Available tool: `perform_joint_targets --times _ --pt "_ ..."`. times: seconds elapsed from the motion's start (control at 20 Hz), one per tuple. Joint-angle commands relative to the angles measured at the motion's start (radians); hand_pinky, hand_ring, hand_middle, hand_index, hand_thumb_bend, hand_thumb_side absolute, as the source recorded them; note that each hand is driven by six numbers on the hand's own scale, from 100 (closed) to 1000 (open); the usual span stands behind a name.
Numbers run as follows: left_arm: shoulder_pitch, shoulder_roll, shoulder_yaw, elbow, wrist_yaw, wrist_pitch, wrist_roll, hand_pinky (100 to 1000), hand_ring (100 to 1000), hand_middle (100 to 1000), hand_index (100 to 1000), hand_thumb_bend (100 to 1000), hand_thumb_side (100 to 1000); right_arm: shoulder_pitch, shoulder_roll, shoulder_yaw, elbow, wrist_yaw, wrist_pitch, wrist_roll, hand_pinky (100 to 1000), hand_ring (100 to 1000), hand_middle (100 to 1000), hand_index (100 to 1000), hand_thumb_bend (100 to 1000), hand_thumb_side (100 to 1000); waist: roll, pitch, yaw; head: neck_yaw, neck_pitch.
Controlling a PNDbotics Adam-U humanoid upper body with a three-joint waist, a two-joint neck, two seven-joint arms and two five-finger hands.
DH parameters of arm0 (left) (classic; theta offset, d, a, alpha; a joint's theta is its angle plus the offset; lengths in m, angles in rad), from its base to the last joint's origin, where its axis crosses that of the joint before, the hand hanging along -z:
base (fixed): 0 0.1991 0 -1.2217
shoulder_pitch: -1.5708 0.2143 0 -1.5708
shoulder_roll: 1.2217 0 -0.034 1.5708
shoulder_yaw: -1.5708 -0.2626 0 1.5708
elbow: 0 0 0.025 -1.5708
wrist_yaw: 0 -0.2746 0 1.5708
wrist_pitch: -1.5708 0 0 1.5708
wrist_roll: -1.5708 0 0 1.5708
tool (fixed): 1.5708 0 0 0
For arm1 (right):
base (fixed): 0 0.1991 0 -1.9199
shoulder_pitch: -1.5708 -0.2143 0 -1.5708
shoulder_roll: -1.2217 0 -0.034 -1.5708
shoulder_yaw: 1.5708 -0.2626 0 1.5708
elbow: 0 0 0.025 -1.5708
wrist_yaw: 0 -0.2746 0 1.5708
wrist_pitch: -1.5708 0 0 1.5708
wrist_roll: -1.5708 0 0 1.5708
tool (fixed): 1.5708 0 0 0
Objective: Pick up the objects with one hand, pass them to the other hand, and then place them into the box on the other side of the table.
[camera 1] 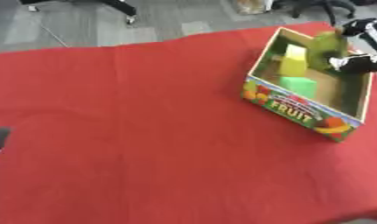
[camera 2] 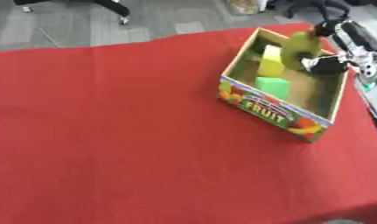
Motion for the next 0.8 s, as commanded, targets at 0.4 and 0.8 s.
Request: perform_joint_targets --times 0.4,0.8 --pt "-0.003 0.007 0.013 -0.012 0.005 0.0 0.005 768 718 695 838 554 616 0.008 -0.012 -0.026 -0.036 0.015 0.035 0.0 918 960 926 929 394 338 -0.004 -0.032 0.007 0.005 0.015" --pt "-0.005 0.001 0.011 -0.012 0.003 -0.001 0.005 768 717 693 838 534 616 0.013 0.022 -0.046 -0.101 -0.044 0.032 -0.01 938 956 916 928 100 481 -0.003 -0.034 0.007 0.02 0.016"
